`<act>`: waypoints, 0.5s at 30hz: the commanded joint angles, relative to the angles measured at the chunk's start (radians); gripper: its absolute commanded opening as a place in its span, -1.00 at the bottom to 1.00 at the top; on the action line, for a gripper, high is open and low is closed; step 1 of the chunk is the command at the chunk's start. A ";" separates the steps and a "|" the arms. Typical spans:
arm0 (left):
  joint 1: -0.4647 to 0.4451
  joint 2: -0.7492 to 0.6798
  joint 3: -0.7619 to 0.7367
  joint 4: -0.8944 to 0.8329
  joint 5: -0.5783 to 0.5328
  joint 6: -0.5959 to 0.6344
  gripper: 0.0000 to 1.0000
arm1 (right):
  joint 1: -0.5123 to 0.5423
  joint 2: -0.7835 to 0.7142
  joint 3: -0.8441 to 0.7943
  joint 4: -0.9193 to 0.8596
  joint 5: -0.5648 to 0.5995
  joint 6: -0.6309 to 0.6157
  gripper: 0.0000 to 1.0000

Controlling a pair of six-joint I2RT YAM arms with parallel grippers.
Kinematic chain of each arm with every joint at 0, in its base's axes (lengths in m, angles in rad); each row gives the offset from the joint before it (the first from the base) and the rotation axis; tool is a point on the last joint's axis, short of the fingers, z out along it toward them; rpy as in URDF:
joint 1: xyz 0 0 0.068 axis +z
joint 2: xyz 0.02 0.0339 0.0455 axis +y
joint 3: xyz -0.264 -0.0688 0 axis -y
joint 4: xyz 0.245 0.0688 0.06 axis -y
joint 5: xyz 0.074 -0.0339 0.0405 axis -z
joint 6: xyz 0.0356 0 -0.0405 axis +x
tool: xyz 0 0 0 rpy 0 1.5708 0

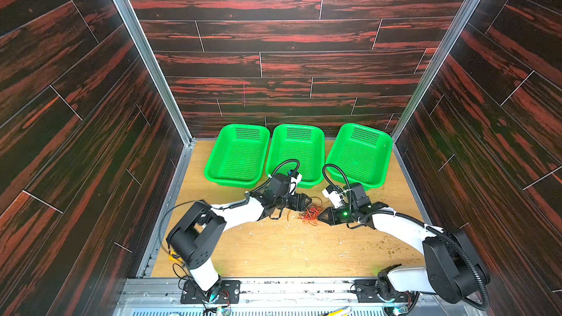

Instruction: Untangle the cables

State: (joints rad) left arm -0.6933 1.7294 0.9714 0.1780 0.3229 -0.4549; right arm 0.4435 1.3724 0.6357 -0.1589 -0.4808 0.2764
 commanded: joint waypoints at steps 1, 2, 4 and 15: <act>0.001 0.049 0.058 -0.075 -0.004 -0.036 0.48 | 0.009 -0.001 0.012 0.010 0.027 -0.011 -0.79; 0.001 0.065 0.072 -0.086 0.000 -0.043 0.47 | 0.010 0.001 0.015 0.011 0.028 -0.012 -0.77; 0.000 0.087 0.092 -0.114 -0.008 -0.052 0.43 | 0.015 0.007 0.024 0.012 0.031 -0.017 -0.63; 0.005 -0.021 0.045 -0.152 -0.118 -0.073 0.40 | 0.111 -0.025 0.065 0.037 0.110 -0.080 -0.09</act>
State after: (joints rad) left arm -0.6930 1.7947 1.0325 0.0589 0.2543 -0.5114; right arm 0.5262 1.3705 0.6712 -0.1368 -0.4038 0.2340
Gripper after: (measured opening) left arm 0.703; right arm 0.448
